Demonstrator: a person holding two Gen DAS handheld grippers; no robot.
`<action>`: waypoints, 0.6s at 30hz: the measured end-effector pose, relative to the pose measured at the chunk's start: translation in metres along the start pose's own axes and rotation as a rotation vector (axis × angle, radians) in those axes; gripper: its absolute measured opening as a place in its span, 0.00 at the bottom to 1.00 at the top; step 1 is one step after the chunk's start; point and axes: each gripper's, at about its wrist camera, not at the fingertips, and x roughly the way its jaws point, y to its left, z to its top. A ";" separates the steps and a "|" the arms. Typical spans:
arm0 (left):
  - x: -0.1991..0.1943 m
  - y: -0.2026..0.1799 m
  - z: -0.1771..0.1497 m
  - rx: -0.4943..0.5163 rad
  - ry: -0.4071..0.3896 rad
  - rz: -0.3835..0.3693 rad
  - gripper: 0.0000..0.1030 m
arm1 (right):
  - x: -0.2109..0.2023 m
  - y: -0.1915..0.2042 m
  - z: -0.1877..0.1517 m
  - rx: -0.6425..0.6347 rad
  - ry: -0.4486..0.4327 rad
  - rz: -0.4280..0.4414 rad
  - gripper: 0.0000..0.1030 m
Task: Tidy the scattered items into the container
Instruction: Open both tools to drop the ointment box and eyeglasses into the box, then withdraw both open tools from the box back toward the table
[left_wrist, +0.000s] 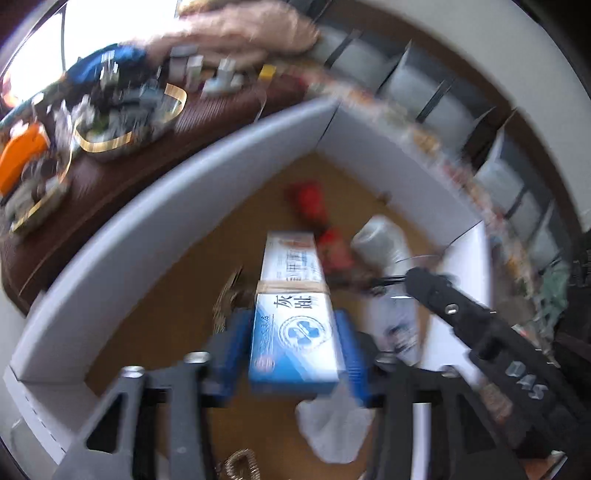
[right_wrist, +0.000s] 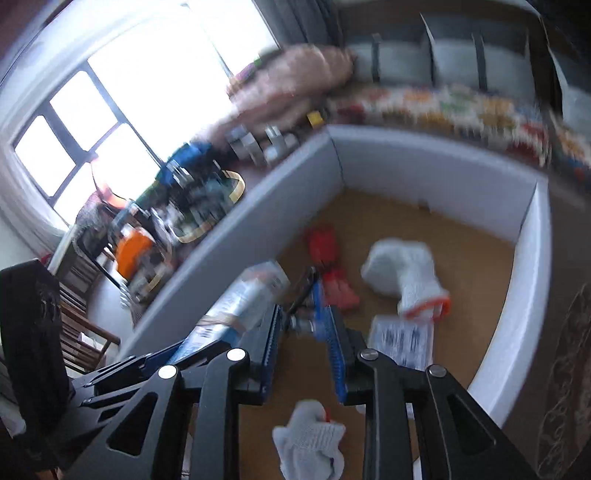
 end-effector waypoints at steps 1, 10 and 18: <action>0.004 0.001 -0.001 -0.006 0.022 0.009 0.81 | 0.005 -0.005 -0.001 0.030 0.035 0.001 0.51; -0.041 0.002 -0.020 0.001 -0.057 0.030 0.81 | -0.020 -0.025 -0.006 0.123 0.073 0.019 0.52; -0.086 -0.010 -0.027 0.000 -0.108 0.025 0.81 | -0.070 0.001 0.001 0.126 0.037 0.119 0.52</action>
